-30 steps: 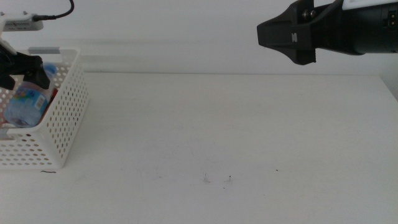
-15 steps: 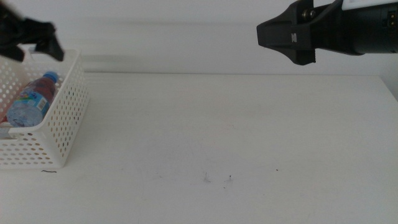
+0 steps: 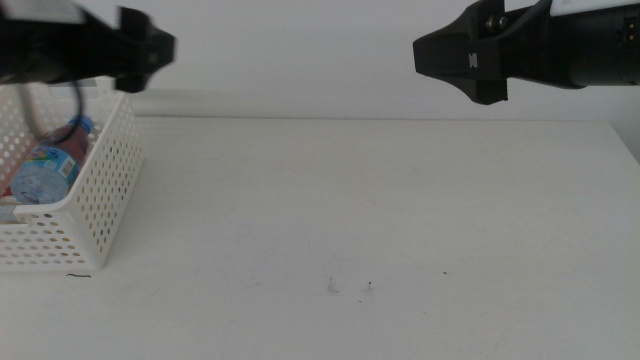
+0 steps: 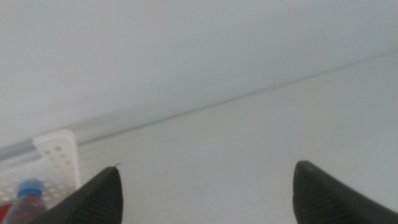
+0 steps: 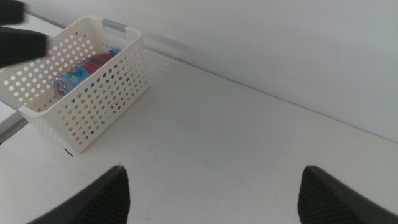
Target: Use arms to grab the bottles and put them into the dustbin to the left of the table.
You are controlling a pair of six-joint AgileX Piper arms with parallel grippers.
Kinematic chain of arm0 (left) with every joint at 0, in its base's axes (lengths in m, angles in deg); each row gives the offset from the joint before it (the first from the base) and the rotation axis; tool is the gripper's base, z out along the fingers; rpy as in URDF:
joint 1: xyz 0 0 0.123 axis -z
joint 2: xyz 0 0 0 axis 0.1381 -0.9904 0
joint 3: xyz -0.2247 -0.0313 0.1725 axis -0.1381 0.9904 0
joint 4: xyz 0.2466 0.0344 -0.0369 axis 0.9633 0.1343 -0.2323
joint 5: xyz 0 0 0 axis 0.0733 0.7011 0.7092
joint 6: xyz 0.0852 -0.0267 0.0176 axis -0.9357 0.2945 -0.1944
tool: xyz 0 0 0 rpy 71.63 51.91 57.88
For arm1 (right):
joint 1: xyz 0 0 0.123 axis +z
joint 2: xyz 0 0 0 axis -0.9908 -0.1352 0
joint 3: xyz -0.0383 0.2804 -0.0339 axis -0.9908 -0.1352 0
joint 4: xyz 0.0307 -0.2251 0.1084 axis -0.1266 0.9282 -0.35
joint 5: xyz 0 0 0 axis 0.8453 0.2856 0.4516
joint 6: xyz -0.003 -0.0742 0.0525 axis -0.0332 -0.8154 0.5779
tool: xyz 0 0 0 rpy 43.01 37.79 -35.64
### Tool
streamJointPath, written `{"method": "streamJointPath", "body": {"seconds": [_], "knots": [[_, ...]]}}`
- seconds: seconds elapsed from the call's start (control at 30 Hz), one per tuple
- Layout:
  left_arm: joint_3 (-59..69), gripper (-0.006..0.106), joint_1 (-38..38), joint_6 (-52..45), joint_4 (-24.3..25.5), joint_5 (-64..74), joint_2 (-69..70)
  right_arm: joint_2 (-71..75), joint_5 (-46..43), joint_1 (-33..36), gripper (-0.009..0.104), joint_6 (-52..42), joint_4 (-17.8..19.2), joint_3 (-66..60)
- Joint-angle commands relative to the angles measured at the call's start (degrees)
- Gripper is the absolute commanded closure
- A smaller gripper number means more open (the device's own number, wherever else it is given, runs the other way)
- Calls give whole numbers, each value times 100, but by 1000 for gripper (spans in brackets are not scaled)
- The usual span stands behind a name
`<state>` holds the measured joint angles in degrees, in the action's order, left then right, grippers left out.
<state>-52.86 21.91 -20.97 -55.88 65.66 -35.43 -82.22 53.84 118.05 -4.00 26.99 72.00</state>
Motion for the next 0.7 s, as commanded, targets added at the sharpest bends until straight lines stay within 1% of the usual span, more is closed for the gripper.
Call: {"method": "streamJointPath", "body": {"seconds": [0.0,0.2,0.47,0.6,0.67], "knots": [[299,7,39,135,67,-308,411,33,-30,-42,3,-56,12,8],[497,7,39,145,120,-239,870,33,-30,-42,3,-56,12,8],[497,7,39,73,170,-282,871,33,-30,-42,3,-56,12,8],[497,7,27,73,195,-282,871,33,-30,-42,3,-56,-417,-27],[497,7,27,73,195,-282,871,33,-122,-127,3,-56,-451,-75]]}}
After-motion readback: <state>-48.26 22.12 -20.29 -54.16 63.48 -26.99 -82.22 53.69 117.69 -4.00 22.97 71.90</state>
